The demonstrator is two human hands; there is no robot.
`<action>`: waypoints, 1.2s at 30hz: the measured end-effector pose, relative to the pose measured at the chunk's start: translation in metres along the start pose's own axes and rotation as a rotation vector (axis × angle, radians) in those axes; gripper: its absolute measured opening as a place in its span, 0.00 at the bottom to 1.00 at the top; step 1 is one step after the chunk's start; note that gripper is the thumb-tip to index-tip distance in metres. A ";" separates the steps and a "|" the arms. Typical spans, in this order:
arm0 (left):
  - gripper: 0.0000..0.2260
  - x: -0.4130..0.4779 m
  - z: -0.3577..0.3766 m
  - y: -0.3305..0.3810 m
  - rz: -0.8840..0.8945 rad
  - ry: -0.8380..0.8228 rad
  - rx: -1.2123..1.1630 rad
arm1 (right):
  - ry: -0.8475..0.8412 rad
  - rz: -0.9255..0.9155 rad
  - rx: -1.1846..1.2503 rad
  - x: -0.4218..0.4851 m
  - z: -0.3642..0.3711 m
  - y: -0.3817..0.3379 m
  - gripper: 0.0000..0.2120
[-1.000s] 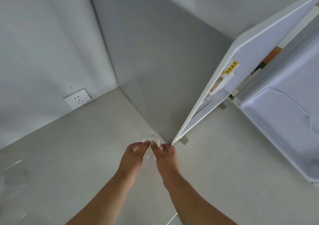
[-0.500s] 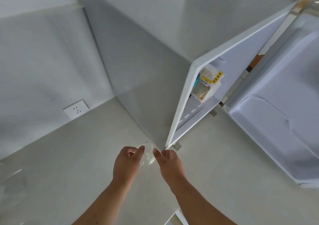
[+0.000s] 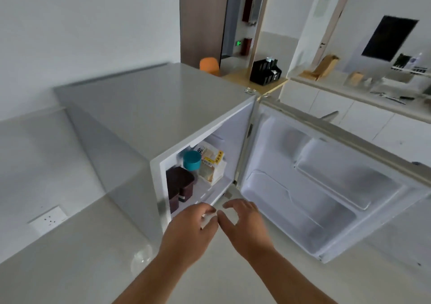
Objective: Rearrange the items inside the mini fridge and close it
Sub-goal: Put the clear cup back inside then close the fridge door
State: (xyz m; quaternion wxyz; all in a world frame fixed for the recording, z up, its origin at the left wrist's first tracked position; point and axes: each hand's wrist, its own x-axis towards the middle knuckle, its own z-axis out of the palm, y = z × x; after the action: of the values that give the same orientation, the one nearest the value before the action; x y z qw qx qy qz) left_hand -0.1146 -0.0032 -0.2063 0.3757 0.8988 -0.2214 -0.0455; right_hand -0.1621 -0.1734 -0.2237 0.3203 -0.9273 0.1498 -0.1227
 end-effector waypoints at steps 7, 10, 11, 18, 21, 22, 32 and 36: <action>0.26 0.045 -0.057 0.090 0.466 0.294 0.244 | 0.223 -0.227 -0.216 0.036 -0.123 -0.020 0.29; 0.33 0.063 -0.081 0.116 0.448 0.277 0.432 | 0.210 -0.206 -0.370 0.047 -0.170 -0.026 0.38; 0.35 0.068 -0.087 0.121 0.419 0.255 0.483 | 0.195 -0.181 -0.424 0.050 -0.184 -0.026 0.40; 0.43 0.086 -0.116 0.118 0.190 0.119 0.719 | 0.153 0.090 -0.715 0.053 -0.242 0.002 0.43; 0.39 0.089 -0.128 0.111 0.159 0.101 0.753 | 0.102 0.185 -0.803 0.048 -0.254 0.015 0.41; 0.37 0.091 -0.132 0.108 0.156 0.092 0.756 | 0.092 0.198 -0.830 0.047 -0.257 0.018 0.39; 0.25 0.112 -0.153 0.078 0.117 0.046 0.689 | 0.142 0.145 -0.740 0.040 -0.273 0.043 0.20; 0.25 0.110 -0.153 0.075 0.122 0.041 0.702 | 0.165 0.136 -0.738 0.037 -0.268 0.046 0.20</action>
State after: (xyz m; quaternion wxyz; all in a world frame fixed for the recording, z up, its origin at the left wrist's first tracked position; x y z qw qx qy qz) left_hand -0.0055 0.0030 -0.0361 0.0502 0.9590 -0.2690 0.0740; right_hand -0.2240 -0.3703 -0.0424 -0.0408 -0.9552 0.2702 -0.1135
